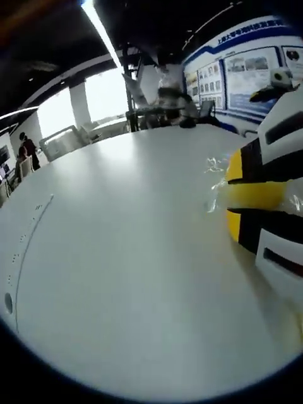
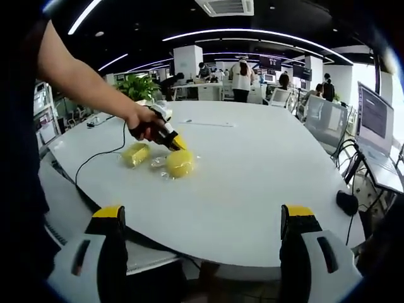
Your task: Compare the silicone blocks by pressing each to a similar depth, holding the contact briefly, and releasing to observe deformation and rebound differences across the visible hardness samples.
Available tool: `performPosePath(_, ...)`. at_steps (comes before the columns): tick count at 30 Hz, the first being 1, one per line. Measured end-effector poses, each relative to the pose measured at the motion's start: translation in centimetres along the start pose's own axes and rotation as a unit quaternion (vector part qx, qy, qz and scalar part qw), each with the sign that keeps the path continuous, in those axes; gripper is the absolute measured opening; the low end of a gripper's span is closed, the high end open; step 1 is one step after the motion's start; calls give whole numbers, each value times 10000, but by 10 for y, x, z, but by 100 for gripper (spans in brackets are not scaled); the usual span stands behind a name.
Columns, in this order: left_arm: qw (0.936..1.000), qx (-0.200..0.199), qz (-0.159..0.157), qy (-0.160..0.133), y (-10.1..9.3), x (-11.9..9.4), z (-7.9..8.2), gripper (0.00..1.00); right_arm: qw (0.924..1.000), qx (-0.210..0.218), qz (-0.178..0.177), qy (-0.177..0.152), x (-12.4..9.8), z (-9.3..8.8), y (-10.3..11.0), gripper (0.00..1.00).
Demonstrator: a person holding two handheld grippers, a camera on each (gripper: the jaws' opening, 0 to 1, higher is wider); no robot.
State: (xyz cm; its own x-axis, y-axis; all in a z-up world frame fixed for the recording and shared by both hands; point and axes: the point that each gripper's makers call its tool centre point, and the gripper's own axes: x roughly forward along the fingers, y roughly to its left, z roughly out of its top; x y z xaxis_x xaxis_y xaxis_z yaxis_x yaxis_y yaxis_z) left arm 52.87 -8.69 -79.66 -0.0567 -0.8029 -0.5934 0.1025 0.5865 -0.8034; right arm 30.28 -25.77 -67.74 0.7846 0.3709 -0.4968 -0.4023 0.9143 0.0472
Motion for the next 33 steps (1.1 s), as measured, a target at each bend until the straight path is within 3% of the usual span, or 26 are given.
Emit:
performPosePath(1,9996,282,-3,64,0,0,-2,12,10000,1,-8,2,0,0,0,96)
performPosePath(4,9992,394,110,36,0,0,-3,0,10000,10,-26,20,-2,-2,-1,96)
performPosePath(5,9994,332,-11,2,-2,1,-1,0,10000,11,-31,28,-2,-3,-1,96)
performPosePath(8,9983,582,90,-32,1,-2,-1,0,10000,17,-30,30,-2,-4,0,96)
performPosePath(15,9995,249,83,-169,6,-20,-6,0,10000,-26,3,52,1,-3,3,96)
performPosePath(21,9990,434,-43,8,12,-42,-23,0,10000,-38,30,36,4,-2,4,96)
performPosePath(25,9994,330,-69,-3,22,-48,-30,0,9999,-46,100,66,8,-3,9,96)
performPosePath(28,9991,-256,-281,-174,21,-46,-28,5,9998,-92,148,64,11,0,13,96)
performPosePath(31,9970,-408,-468,-464,12,-44,-16,20,9998,-96,148,41,12,2,12,96)
performPosePath(33,9984,-331,-281,-355,14,-40,-17,23,9998,-103,158,54,12,2,12,96)
